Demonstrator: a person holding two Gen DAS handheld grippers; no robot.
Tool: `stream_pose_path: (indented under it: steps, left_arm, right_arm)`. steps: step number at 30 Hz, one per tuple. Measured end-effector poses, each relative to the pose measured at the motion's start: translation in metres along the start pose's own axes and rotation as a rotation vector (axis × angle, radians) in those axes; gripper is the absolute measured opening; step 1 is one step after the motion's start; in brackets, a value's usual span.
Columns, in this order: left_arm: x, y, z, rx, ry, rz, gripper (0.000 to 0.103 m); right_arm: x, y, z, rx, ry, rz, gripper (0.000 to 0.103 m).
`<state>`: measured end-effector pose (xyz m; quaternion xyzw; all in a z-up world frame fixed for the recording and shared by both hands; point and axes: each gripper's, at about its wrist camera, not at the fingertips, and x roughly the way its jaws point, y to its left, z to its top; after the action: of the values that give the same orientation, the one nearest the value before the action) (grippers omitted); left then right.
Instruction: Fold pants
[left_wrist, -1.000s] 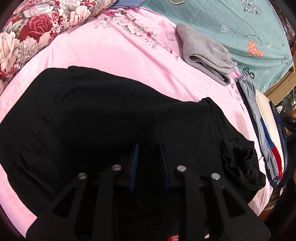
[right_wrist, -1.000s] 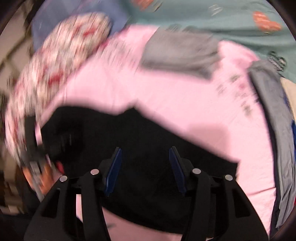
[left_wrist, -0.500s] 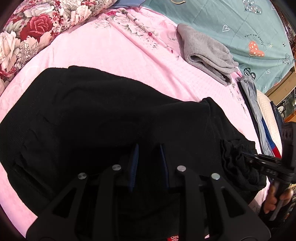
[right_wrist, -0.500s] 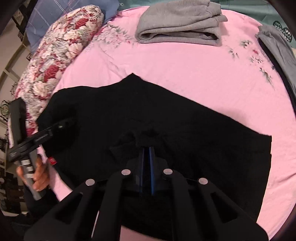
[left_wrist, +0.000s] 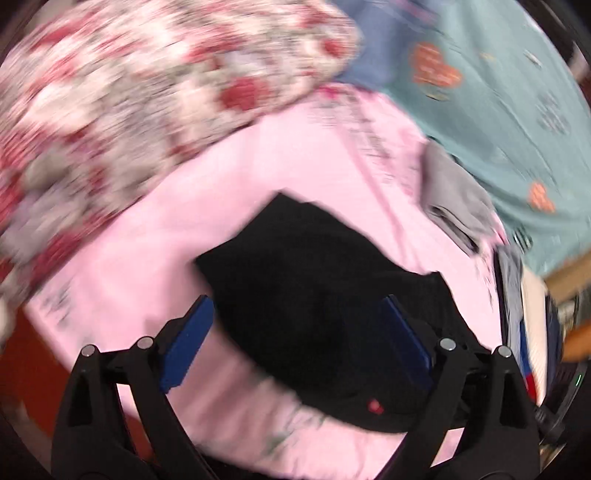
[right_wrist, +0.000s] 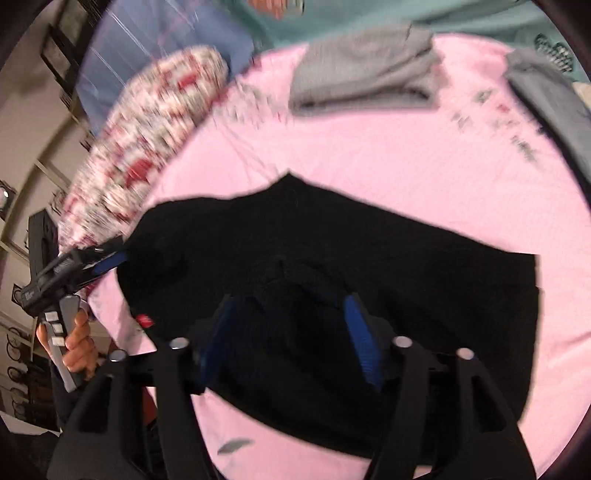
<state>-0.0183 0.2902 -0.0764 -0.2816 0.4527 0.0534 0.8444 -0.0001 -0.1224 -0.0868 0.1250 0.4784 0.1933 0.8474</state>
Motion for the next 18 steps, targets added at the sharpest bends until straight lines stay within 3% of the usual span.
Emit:
stream_pose_path:
  steps: [4,9,13,18]
  left_arm:
    - [0.009,0.026,-0.01,-0.118,0.096,-0.05,0.093]
    - [0.053,0.022,-0.016,-0.17,0.201,-0.031,0.092]
    - [0.068,0.011,-0.009,-0.139,0.162,-0.02,0.095]
    - [0.087,0.017,0.007,-0.19,0.123,-0.162,0.101]
  right_arm:
    - [-0.031,-0.021,-0.02,0.061,-0.047,0.047,0.066]
    - [-0.044,-0.039,-0.036,0.107,-0.067,0.068,0.066]
    - [-0.053,-0.048,-0.046,0.133,-0.075,0.073,0.066]
    - [-0.058,-0.06,-0.051,0.178,-0.094,0.075,0.066]
